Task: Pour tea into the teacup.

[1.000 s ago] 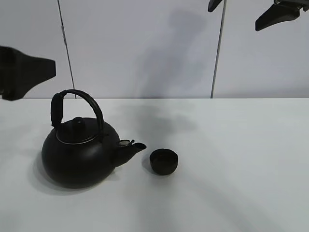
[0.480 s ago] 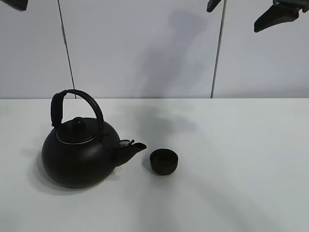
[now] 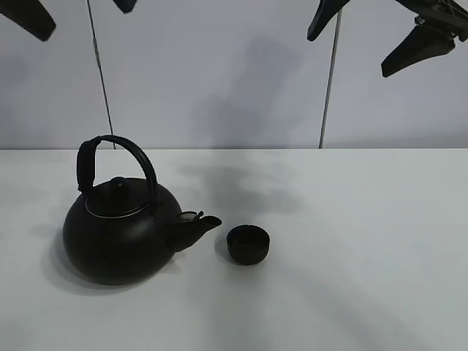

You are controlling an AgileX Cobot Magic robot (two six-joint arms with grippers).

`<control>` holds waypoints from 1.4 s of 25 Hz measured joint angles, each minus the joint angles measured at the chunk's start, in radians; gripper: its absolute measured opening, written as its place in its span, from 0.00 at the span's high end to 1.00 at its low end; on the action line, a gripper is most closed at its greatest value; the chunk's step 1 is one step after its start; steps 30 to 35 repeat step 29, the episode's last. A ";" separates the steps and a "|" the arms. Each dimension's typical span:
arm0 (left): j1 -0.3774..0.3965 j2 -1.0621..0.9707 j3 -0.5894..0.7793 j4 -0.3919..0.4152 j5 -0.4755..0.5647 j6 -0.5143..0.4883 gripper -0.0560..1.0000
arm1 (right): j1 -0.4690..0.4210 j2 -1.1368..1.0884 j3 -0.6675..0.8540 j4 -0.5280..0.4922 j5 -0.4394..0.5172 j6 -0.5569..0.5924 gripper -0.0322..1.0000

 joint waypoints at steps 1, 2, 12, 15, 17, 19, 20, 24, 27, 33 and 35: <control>0.000 0.035 -0.025 -0.001 0.020 0.000 0.35 | 0.000 0.000 0.000 0.004 0.014 0.000 0.30; 0.000 0.064 -0.041 -0.001 0.036 0.000 0.35 | 0.000 0.000 0.000 0.006 0.030 0.000 0.30; 0.000 0.120 -0.056 -0.002 0.063 0.000 0.35 | 0.000 0.000 0.000 0.017 0.116 0.000 0.30; 0.000 0.120 -0.056 -0.002 0.063 -0.001 0.35 | 0.000 0.000 0.000 0.018 0.116 0.000 0.30; 0.000 0.120 -0.056 -0.002 0.063 -0.001 0.35 | 0.000 0.000 0.000 0.018 0.116 0.000 0.30; 0.000 0.120 -0.056 -0.002 0.063 -0.001 0.35 | 0.000 0.000 0.000 0.018 0.116 0.000 0.30; 0.000 0.120 -0.056 -0.002 0.063 -0.001 0.35 | 0.000 0.000 0.000 0.018 0.118 0.000 0.30; 0.000 0.120 -0.056 -0.002 0.063 -0.001 0.35 | 0.000 0.000 0.000 0.018 0.120 0.000 0.30; 0.000 0.120 -0.056 -0.002 0.063 -0.001 0.35 | 0.000 0.000 0.000 0.018 0.125 0.000 0.30; 0.000 0.120 -0.056 -0.002 0.063 -0.001 0.35 | 0.000 0.000 0.000 0.018 0.128 0.000 0.30; 0.000 0.120 -0.056 -0.002 0.063 -0.001 0.35 | 0.000 0.000 0.000 0.018 0.128 0.000 0.30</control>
